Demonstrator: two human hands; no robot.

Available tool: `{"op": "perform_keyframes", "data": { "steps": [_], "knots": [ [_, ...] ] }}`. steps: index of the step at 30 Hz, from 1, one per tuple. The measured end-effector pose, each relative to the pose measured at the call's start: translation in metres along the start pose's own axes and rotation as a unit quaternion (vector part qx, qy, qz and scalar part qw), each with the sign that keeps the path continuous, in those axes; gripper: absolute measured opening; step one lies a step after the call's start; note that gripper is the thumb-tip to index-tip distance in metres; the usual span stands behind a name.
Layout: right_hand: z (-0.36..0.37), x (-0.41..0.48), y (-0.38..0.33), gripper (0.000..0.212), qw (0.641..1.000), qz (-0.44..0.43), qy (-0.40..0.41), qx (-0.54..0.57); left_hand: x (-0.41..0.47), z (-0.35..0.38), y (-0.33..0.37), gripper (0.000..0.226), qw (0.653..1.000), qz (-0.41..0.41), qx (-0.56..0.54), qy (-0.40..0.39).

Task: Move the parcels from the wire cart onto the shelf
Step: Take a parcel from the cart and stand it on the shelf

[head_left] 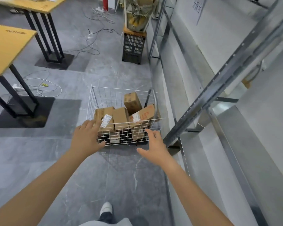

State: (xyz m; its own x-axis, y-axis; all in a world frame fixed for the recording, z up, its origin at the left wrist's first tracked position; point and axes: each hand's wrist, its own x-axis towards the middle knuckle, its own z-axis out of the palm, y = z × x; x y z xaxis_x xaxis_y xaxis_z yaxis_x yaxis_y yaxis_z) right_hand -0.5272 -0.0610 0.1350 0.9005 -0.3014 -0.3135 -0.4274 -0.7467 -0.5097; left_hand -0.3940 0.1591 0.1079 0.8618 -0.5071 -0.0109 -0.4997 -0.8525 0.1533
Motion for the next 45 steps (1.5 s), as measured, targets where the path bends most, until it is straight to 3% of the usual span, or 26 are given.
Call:
{"op": "perform_keyframes", "data": {
  "steps": [11,17,27,32,36,39,45],
  "knots": [
    [0.007,0.115,0.008,0.080,0.998,0.021,-0.059,-0.002,0.093,0.024,-0.023,0.082,0.998,-0.013,-0.030,-0.062],
    [-0.007,0.209,0.029,0.084,0.996,0.025,-0.091,-0.008,0.185,0.033,-0.011,0.081,0.997,-0.002,-0.052,-0.065],
    [-0.005,0.368,0.091,0.071,0.993,0.068,-0.073,-0.061,0.304,0.096,0.007,0.096,0.980,-0.106,-0.043,-0.165],
    [-0.002,0.426,0.126,0.060,0.988,0.071,-0.083,-0.111,0.332,0.126,0.001,0.098,0.964,-0.158,-0.074,-0.200],
    [0.004,0.463,0.142,0.055,0.984,0.095,-0.136,-0.072,0.337,0.144,-0.010,0.092,0.937,-0.227,-0.153,-0.215],
    [0.017,0.481,0.151,0.066,0.975,0.123,-0.176,-0.050,0.334,0.157,-0.019,0.089,0.927,-0.246,-0.165,-0.230],
    [0.051,0.500,0.172,0.078,0.970,0.165,-0.148,-0.099,0.340,0.174,-0.031,0.085,0.924,-0.230,-0.231,-0.202]
  ]
}}
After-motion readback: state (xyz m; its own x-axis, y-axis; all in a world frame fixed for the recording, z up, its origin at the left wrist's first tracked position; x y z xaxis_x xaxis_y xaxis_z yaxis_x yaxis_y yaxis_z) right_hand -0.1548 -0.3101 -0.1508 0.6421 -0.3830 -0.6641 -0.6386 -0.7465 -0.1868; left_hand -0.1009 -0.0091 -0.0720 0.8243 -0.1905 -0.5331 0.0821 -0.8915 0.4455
